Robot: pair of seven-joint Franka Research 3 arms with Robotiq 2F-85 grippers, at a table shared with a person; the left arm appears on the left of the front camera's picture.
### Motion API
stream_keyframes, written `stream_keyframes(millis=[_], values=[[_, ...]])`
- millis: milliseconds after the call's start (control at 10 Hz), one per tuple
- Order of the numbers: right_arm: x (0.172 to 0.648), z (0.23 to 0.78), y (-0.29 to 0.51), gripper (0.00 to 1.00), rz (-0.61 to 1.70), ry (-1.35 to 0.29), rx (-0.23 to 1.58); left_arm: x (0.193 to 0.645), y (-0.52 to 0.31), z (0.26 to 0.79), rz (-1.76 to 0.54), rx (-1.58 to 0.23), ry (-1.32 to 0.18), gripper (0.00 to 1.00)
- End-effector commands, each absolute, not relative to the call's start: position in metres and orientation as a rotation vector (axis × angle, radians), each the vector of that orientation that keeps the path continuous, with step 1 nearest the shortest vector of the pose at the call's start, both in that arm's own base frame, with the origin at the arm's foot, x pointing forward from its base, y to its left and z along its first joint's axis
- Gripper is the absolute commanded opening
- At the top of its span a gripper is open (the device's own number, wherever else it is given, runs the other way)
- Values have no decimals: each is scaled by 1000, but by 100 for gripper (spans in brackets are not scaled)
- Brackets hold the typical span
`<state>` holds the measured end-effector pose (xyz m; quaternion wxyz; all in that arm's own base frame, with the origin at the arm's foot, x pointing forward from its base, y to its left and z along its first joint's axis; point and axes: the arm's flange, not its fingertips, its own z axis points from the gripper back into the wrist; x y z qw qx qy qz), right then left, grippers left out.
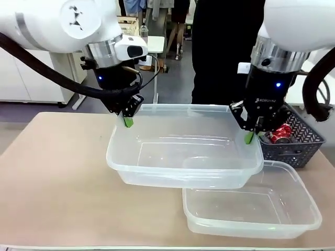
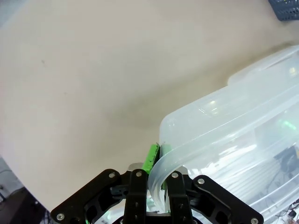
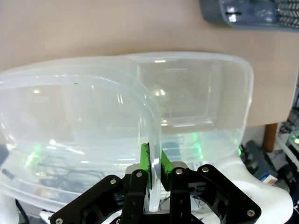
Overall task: Sort the waste into each basket.
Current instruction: Pick up the Organizing box on the left side of the table and lift it, then offer the picked Organizing box to the human.
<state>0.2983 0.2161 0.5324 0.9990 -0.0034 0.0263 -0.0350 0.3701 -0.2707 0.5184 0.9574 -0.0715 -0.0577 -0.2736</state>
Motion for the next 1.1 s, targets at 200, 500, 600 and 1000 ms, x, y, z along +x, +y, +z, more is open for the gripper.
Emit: stream_keyframes(millis=[200, 500, 600, 1000], values=[[299, 538, 225, 6, -71, 58, -4, 372, -261, 525, -568, -149, -138, 7], [299, 538, 225, 6, -71, 58, -4, 372, -261, 525, -568, -149, -138, 7], [299, 538, 225, 6, -71, 58, -4, 372, -261, 525, -568, -149, -138, 7], [299, 538, 225, 6, -71, 58, -4, 372, -261, 525, -568, -149, -138, 7]])
